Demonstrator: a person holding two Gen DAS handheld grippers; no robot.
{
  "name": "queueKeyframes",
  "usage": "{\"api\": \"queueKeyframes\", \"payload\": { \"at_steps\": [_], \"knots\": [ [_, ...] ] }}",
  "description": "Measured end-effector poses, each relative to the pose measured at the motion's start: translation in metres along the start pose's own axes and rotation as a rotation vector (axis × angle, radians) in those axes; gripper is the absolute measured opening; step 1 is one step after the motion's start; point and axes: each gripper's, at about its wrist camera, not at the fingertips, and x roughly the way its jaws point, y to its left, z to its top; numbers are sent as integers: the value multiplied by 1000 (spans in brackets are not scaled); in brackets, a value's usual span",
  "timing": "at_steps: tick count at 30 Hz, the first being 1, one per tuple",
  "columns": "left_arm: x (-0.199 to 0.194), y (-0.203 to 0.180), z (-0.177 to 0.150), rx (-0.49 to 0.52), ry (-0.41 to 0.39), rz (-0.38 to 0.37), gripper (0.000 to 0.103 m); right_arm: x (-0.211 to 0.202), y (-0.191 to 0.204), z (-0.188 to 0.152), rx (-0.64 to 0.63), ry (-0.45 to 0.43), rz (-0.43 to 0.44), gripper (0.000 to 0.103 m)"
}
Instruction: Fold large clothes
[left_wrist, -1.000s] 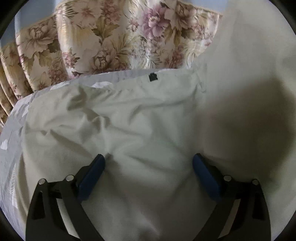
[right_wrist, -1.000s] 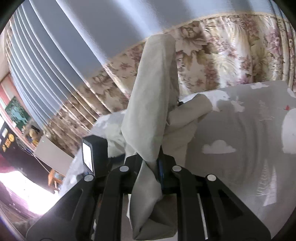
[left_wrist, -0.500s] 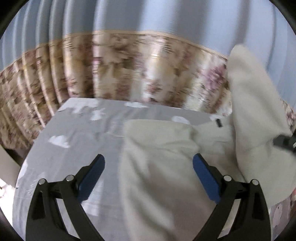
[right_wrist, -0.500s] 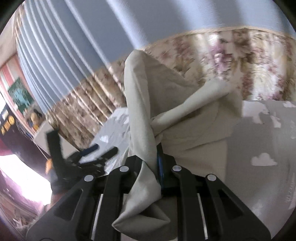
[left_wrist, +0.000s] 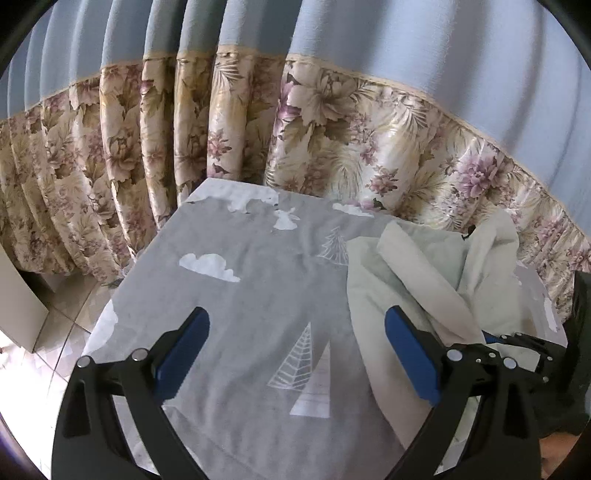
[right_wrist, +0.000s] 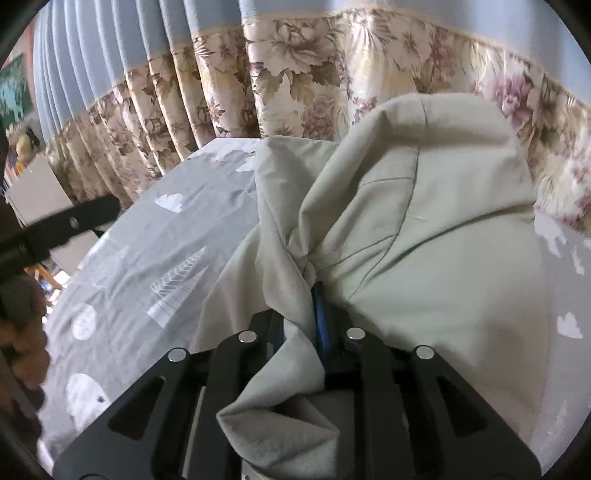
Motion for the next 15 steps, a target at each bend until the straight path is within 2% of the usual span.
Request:
{"api": "queueKeyframes", "payload": {
  "at_steps": [3,6,8,9,10,11,15],
  "knots": [
    [-4,-2,1,14,13,-20,96,-6,-4,-3,25,-20,-4,18],
    [-9,-17,5,32,14,-40,96,-21,-21,-2,118,-20,56,20],
    [-12,-28,9,37,12,-53,96,-45,-33,-2,166,-32,95,26],
    [-14,-40,13,50,12,-61,96,-57,-38,-3,185,-59,130,53],
    [-15,-47,16,60,13,-69,96,-74,-44,-6,206,-108,180,100],
    [-18,-60,19,84,12,-78,96,-94,-52,-8,229,-175,202,100],
    [-30,-95,34,163,-20,-78,96,-122,-74,-9,285,-200,253,100]
  ]
}}
